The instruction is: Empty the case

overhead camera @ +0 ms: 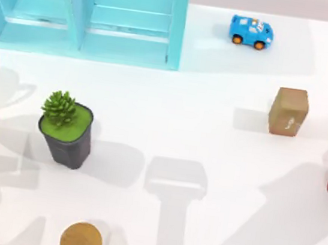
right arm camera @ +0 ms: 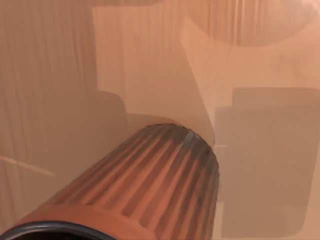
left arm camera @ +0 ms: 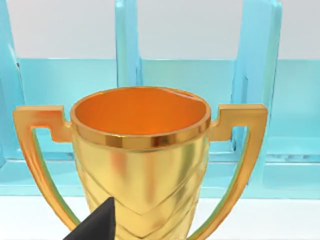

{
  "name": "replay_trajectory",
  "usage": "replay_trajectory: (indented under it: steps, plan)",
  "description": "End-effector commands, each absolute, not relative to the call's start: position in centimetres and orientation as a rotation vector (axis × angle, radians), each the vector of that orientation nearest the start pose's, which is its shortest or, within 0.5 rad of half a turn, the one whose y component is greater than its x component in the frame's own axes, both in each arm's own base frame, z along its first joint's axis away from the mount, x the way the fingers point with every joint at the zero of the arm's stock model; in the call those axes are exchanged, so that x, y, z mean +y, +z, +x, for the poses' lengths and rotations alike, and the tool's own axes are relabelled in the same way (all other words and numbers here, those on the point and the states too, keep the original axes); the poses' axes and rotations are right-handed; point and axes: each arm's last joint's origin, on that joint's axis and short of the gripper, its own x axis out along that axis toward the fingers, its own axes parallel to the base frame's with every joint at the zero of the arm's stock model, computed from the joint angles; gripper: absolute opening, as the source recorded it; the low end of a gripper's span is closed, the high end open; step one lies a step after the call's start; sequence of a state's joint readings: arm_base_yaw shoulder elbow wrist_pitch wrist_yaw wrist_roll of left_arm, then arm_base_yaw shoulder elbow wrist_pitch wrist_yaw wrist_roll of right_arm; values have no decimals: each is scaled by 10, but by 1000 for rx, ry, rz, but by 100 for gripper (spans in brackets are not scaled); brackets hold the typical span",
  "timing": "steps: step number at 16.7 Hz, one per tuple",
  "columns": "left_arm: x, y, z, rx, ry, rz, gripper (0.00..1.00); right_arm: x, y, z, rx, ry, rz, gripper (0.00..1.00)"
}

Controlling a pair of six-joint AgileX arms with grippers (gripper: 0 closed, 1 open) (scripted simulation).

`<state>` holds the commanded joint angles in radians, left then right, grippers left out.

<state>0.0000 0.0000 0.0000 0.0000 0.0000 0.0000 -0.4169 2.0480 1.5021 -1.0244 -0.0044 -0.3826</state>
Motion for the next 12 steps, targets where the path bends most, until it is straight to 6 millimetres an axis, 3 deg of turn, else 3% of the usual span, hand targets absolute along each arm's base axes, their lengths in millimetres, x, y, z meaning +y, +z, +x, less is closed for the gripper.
replay_trajectory:
  steps: [2, 12]
  plan:
    - [-1, 160, 106, 0, 0, 0, 100, -154, 159, 356, 1568, -17, 26, 100]
    - [-1, 160, 106, 0, 0, 0, 100, -154, 159, 356, 1568, -17, 26, 25]
